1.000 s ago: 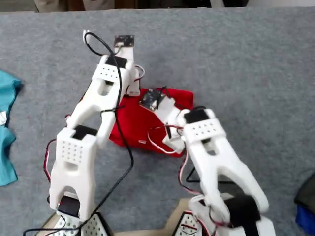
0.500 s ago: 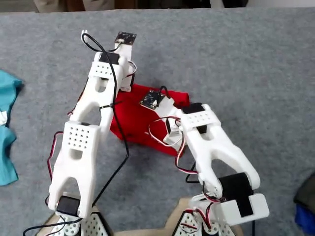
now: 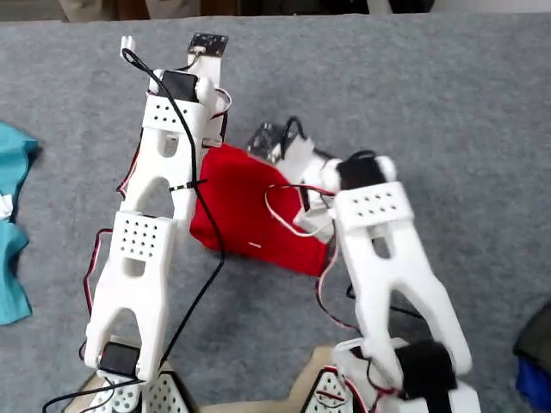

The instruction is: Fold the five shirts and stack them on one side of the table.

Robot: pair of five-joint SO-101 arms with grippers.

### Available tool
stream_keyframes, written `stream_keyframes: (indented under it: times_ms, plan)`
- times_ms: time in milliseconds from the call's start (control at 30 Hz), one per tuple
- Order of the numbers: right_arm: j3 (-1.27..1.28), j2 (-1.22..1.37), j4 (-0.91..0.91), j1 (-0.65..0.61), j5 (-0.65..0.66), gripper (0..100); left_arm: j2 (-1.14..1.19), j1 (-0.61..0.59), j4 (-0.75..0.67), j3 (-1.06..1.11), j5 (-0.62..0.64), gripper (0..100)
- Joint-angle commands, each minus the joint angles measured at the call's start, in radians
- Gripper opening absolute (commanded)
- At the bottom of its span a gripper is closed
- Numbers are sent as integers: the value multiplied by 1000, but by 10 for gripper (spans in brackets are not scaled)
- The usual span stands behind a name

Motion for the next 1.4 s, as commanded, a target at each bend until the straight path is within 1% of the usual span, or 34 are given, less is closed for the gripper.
stream_keyframes:
  times_ms: [0,133,267,300,367,433,533,633,700,833,1067,1167,1267,1367]
  plan:
    - [-154,-81,63,2,21,5,-193,28,15,158,23,19]
    - [-157,7,-44,38,41,5,-432,92,14,519,60,19]
    - [-177,199,-161,81,43,5,-673,161,5,901,80,19]
    - [-186,254,-187,88,43,5,-723,169,-20,990,80,19]
    - [-222,358,-218,101,43,5,-826,167,-118,1178,81,19]
    - [-269,453,-239,102,43,5,-909,153,-252,1367,81,19]
    - [-358,581,-256,107,43,5,-977,143,-427,1619,75,19]
    - [-467,693,-253,127,43,5,-972,140,-575,1794,80,19]
    - [-535,760,-250,148,43,5,-963,146,-629,1864,80,19]
    - [-650,858,-222,179,55,5,-960,141,-658,1896,81,19]
    - [-829,934,-132,182,64,5,-963,140,-641,1854,80,19]
    - [-897,931,-68,177,63,5,-967,132,-578,1745,81,19]
    - [-1000,888,20,170,57,5,-967,112,-486,1567,81,19]
    - [-1082,817,98,157,57,5,-966,84,-431,1381,81,19]
